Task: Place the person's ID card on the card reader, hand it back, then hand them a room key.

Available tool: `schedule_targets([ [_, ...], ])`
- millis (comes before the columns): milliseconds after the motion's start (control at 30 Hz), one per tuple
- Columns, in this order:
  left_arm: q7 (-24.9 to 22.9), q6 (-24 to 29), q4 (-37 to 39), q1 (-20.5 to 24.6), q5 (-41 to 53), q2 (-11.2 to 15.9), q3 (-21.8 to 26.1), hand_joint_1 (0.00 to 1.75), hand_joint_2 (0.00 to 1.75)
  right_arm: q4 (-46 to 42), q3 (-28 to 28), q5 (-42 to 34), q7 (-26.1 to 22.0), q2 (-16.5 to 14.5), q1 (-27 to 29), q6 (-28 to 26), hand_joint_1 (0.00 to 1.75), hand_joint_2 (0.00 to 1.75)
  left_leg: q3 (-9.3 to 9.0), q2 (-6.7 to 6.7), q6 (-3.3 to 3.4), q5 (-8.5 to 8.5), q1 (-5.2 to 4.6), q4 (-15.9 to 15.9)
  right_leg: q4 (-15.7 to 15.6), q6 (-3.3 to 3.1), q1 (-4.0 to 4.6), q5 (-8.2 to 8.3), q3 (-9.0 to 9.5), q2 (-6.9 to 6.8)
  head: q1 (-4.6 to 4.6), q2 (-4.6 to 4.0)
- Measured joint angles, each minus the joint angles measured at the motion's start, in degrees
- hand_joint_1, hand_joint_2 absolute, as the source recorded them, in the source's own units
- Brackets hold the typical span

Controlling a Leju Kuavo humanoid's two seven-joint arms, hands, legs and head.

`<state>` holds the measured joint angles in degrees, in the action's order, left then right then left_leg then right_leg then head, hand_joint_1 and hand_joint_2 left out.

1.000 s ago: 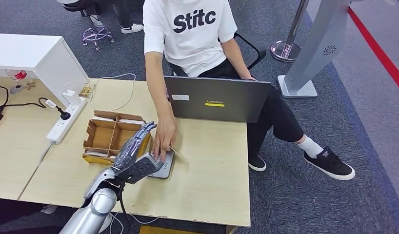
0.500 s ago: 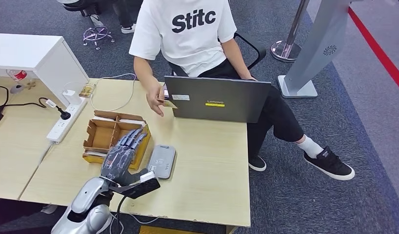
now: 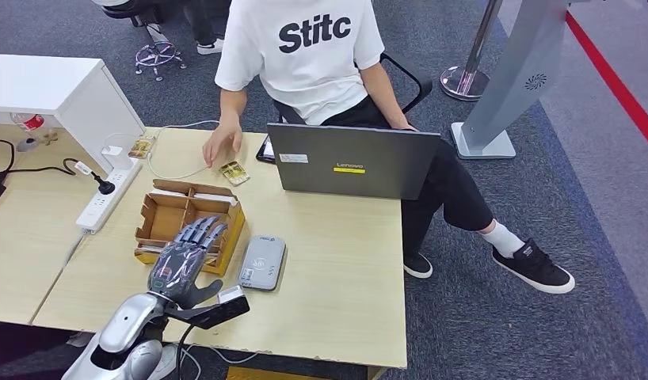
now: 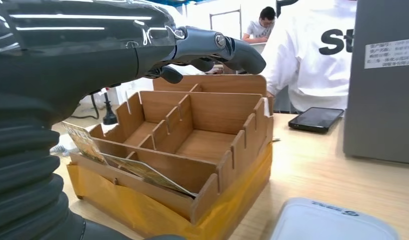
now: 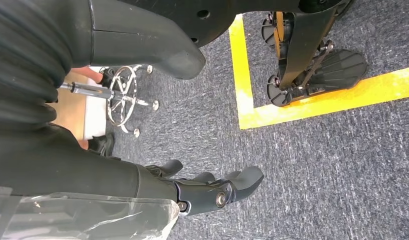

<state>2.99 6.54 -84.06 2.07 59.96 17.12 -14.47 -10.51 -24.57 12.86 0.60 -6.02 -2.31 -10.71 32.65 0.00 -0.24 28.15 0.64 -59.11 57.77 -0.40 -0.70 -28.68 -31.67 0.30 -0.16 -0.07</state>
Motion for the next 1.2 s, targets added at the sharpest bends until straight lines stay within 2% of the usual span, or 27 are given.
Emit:
schedule_targets([
  [200,-4.61,-0.33,0.01,0.16,5.27,1.26,0.0,0.0,1.75,0.0,-0.58,0.44,0.12,-0.07,0.0,-0.14,0.0,1.75,0.0,0.0,0.0,0.0,0.0,0.0,0.0,0.0,0.0,0.0,0.0,0.0,0.01,0.0],
  [400,-6.37,0.17,0.2,0.63,8.35,1.8,0.02,0.0,1.75,0.0,-0.87,0.9,0.08,-0.15,0.0,-0.11,0.0,1.75,0.0,0.0,0.0,0.0,0.0,0.0,0.0,0.0,0.0,0.0,0.0,0.0,0.01,0.0],
  [767,-6.42,0.08,1.42,1.19,8.41,1.81,0.02,0.0,1.75,0.0,-1.08,0.97,-0.07,-0.43,-0.01,-0.13,0.0,1.75,0.0,0.0,0.0,0.0,0.0,0.0,0.0,0.0,0.0,0.0,0.0,0.01,0.01,0.0],
  [1133,-4.91,-2.36,1.68,1.17,5.03,2.65,0.04,0.0,1.75,0.0,-1.39,0.98,0.12,-0.45,0.0,-0.13,0.0,1.75,0.0,0.0,0.0,0.0,0.0,0.0,0.0,0.0,0.0,0.0,0.0,0.0,0.0,0.0],
  [1167,-4.84,-2.42,1.68,1.17,4.96,2.68,0.04,0.22,1.75,0.0,-1.4,0.98,0.12,-0.45,0.0,-0.11,0.0,1.75,0.0,0.0,0.0,0.0,0.0,0.0,0.0,0.0,0.0,0.0,0.0,0.0,0.01,0.0],
  [1200,-4.78,-2.46,1.68,1.17,4.92,2.7,0.04,0.57,1.75,0.0,-1.41,0.98,0.12,-0.45,0.0,-0.1,0.0,1.75,0.0,0.0,0.0,0.0,0.0,0.0,0.0,0.0,0.0,0.0,0.0,0.0,0.01,0.0],
])
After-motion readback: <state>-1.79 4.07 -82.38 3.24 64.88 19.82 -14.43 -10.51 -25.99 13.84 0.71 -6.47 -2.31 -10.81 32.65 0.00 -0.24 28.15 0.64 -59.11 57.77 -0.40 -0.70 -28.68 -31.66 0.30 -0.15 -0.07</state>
